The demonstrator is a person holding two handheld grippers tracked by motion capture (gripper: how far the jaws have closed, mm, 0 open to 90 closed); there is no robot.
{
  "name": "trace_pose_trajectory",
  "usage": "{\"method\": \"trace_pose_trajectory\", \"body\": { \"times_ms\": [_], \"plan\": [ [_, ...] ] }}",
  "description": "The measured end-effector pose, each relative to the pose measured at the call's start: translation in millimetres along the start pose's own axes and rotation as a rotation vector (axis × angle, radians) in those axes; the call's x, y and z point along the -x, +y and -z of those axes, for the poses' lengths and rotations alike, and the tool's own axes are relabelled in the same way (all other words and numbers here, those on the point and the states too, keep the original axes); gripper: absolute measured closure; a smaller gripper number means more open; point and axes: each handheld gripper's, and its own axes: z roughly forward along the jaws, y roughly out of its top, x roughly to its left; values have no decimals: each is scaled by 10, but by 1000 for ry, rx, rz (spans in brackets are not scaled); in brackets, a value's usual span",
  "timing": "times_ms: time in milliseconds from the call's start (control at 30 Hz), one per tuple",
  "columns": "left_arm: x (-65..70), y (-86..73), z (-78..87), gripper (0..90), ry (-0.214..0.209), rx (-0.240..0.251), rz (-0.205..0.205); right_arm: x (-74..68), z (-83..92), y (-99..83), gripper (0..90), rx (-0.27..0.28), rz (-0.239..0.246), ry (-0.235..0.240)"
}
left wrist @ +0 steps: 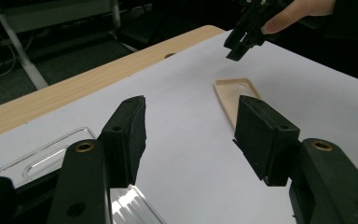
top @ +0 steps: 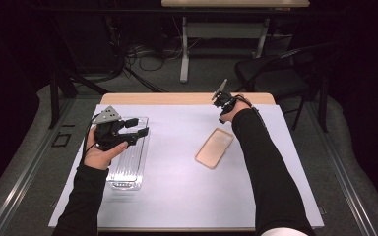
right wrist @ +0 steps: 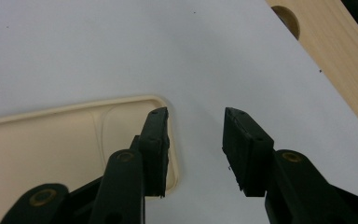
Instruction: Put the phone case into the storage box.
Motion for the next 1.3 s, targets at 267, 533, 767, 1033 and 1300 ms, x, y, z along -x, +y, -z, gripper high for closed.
{"method": "trace_pose_trajectory", "body": {
  "times_ms": [267,533,767,1033,1300],
  "plan": [
    [-22,-23,5,432,21,-35,36,32,-66,-14,630,-30,30,17],
    [-32,-37,18,329,36,-31,70,46,-195,-30,703,-106,47,64],
    [-50,-48,30,277,42,-35,93,19,-315,-43,686,-162,62,88],
    [-30,-46,19,235,45,-39,85,-4,-395,-100,719,-139,80,91],
    [-26,-46,16,234,49,-38,80,11,-407,-123,748,-137,87,81]
  ]
}}
